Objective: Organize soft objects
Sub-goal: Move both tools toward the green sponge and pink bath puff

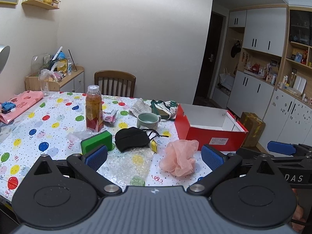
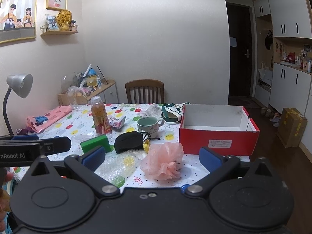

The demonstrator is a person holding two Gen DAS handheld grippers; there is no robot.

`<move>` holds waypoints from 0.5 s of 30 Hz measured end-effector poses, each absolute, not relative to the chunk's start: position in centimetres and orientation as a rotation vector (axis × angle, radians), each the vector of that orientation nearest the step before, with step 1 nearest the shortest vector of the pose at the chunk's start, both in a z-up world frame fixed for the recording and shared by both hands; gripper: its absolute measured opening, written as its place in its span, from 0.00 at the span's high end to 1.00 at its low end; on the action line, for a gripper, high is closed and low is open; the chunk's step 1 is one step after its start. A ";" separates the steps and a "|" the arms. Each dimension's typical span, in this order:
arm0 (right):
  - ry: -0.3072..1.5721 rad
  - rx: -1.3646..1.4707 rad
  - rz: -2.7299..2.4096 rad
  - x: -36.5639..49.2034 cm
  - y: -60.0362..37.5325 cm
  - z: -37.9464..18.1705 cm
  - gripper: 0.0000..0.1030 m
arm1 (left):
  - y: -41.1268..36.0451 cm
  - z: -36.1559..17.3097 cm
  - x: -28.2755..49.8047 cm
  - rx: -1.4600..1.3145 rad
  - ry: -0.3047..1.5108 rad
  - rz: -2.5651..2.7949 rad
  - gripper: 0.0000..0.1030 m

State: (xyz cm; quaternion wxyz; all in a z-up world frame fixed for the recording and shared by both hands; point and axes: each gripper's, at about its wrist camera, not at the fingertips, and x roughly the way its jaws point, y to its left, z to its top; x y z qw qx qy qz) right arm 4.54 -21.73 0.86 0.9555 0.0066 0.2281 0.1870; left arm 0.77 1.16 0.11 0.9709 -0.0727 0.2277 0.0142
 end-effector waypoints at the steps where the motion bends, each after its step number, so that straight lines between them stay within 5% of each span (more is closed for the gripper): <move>1: 0.462 0.015 0.382 4.6 -21.7 0.9 0.00 | 1.1 0.2 0.8 -0.148 0.457 0.032 0.00; 15: 0.468 0.008 0.401 5.7 -21.4 1.0 0.00 | 1.6 0.1 2.2 -0.114 0.466 0.073 0.00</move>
